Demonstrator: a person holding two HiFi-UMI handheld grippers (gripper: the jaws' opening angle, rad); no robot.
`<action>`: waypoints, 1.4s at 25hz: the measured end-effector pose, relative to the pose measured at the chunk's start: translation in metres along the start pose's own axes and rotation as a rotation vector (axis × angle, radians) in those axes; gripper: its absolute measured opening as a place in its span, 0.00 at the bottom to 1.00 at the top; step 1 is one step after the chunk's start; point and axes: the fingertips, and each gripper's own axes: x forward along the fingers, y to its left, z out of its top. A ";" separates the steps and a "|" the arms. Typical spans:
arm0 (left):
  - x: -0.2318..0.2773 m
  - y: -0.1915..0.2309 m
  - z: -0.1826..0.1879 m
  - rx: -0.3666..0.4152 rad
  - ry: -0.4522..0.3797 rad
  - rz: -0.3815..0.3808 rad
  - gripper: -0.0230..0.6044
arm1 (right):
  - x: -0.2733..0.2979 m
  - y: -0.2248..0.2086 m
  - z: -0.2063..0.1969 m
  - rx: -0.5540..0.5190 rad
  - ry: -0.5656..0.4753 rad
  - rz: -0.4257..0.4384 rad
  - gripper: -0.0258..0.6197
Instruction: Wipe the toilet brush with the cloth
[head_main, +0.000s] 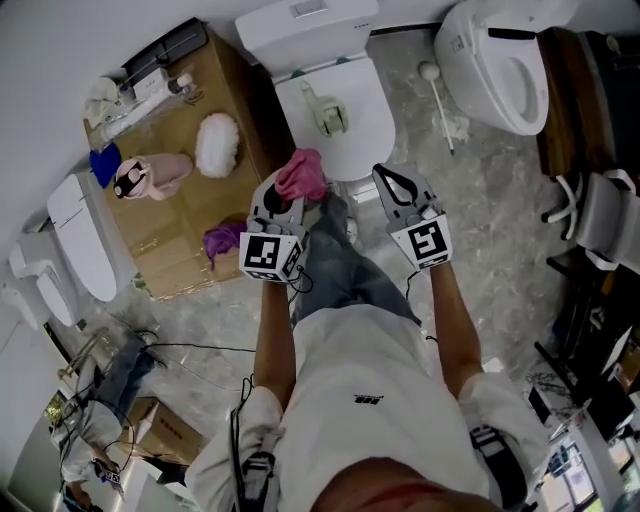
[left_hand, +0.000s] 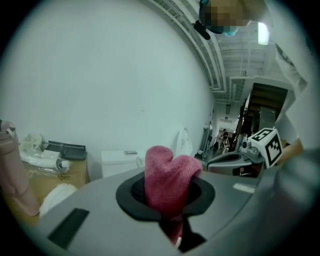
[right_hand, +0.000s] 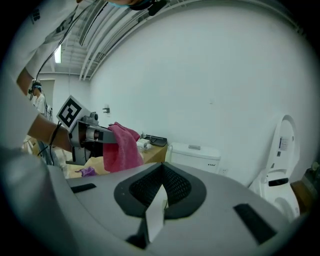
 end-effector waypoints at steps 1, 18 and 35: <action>0.006 0.007 -0.005 -0.008 0.003 -0.001 0.13 | 0.010 -0.003 -0.006 -0.006 0.016 0.004 0.04; 0.101 0.077 -0.113 -0.044 0.118 -0.080 0.14 | 0.154 -0.040 -0.126 -0.068 0.186 0.062 0.04; 0.154 0.093 -0.194 -0.043 0.159 -0.134 0.16 | 0.222 -0.050 -0.237 -0.181 0.340 0.167 0.04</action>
